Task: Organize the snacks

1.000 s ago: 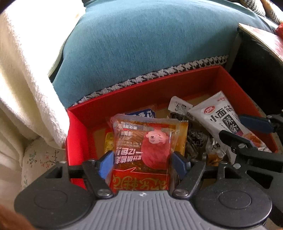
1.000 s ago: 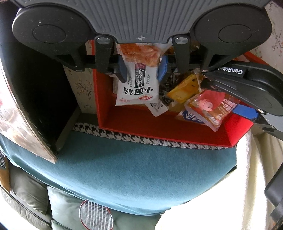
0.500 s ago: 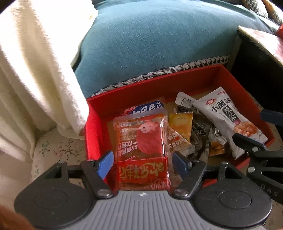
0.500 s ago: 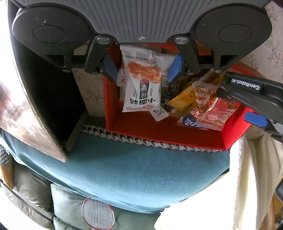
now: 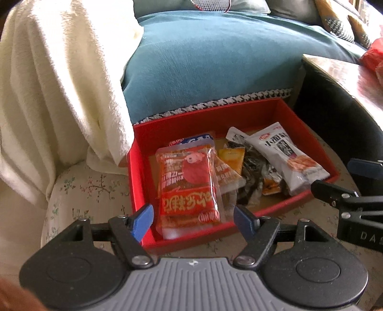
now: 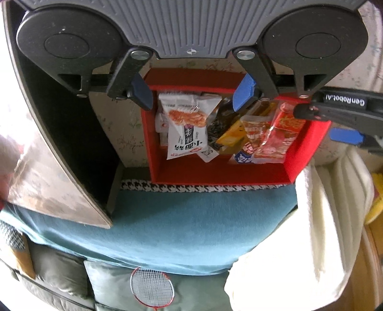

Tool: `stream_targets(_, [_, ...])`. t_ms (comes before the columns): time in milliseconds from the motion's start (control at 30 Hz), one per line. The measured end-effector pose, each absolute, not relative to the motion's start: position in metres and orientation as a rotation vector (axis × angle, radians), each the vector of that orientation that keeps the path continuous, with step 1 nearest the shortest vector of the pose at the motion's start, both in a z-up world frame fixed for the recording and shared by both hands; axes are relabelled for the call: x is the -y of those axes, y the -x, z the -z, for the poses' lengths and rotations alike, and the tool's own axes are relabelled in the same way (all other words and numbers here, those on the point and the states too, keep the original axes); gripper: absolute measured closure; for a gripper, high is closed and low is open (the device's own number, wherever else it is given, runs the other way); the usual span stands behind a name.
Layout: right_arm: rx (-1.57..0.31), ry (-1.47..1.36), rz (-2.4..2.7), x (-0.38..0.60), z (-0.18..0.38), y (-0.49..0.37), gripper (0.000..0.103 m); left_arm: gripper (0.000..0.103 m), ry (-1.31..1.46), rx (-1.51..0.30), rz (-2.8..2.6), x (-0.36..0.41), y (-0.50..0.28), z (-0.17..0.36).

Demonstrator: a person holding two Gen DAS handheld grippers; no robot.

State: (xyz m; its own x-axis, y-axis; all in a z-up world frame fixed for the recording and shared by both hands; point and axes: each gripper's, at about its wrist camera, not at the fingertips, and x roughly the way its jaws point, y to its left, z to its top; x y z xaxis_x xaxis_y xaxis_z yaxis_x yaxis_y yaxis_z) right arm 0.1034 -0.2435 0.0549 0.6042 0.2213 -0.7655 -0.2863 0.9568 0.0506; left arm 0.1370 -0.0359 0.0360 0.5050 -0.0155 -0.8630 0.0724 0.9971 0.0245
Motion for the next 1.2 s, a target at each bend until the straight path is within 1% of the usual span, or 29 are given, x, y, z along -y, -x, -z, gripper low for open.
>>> stream_targets(167, [-0.893, 0.029, -0.296, 0.246, -0.054, -0.091, 0.021, 0.035, -0.065, -1.018, 0.061, 0.037, -0.12, -0.043])
stream_targets(700, [-0.93, -0.041, -0.313, 0.247, -0.049, -0.067, 0.018, 0.034, -0.071, -0.986, 0.048, 0.037, -0.087, -0.049])
stream_targets(867, [-0.941, -0.052, -0.319, 0.247, -0.048, -0.058, 0.017, 0.03, -0.075, -0.988, 0.047, 0.036, -0.075, -0.047])
stream_targets(1200, [-0.955, -0.079, -0.337, 0.247, -0.048, -0.043, 0.017, 0.028, -0.088, -0.987, 0.051, 0.037, -0.061, -0.048])
